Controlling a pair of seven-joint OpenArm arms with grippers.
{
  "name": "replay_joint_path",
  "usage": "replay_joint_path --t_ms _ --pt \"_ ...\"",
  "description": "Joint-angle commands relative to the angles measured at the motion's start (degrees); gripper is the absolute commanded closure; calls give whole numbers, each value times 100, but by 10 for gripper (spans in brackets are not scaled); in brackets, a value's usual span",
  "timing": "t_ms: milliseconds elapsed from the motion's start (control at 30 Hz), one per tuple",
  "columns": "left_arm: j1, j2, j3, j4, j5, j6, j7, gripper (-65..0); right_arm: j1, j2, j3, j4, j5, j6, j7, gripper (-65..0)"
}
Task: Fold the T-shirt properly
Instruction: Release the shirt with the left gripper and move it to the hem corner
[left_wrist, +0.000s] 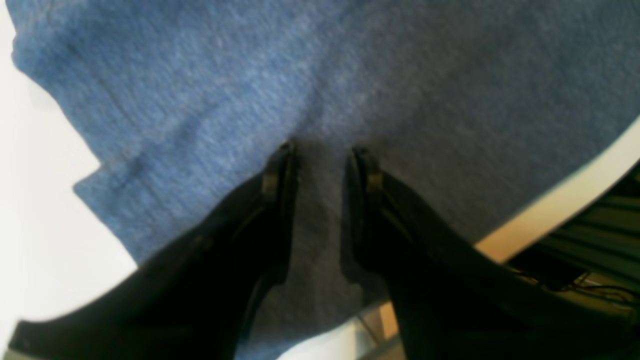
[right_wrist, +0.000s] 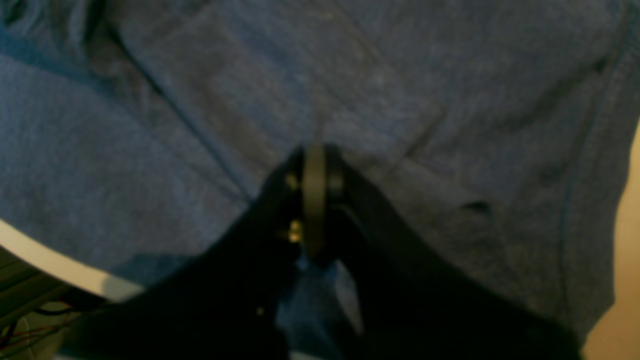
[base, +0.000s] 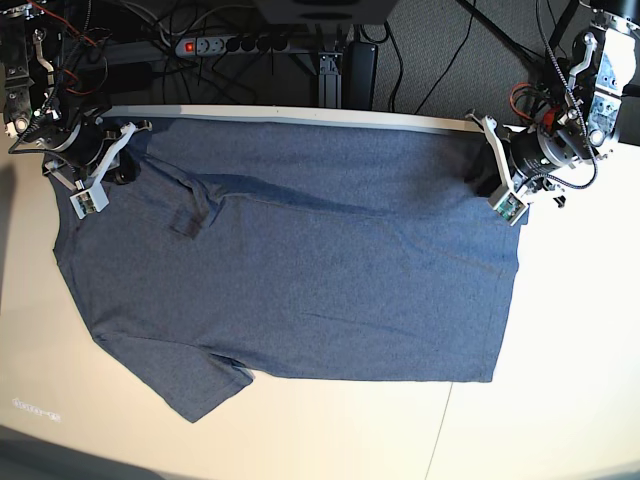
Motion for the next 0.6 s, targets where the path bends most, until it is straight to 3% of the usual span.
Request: replay_joint_path --t_ms 0,233,433,567 --pt "-127 -74 -46 63 -98 -22 -76 -215 -46 96 22 -22 -190 7 -260 0" --pt "-295 -76 -151 105 -498 -22 369 -216 -46 96 22 -22 -192 7 -260 0" --pt "-361 -72 -1128 162 -603 -22 -249 -269 -46 96 22 -22 -190 7 -225 0" --pt "-866 -74 -1582 -33 -1102 -22 -219 -302 -46 94 22 -22 -190 7 -197 0"
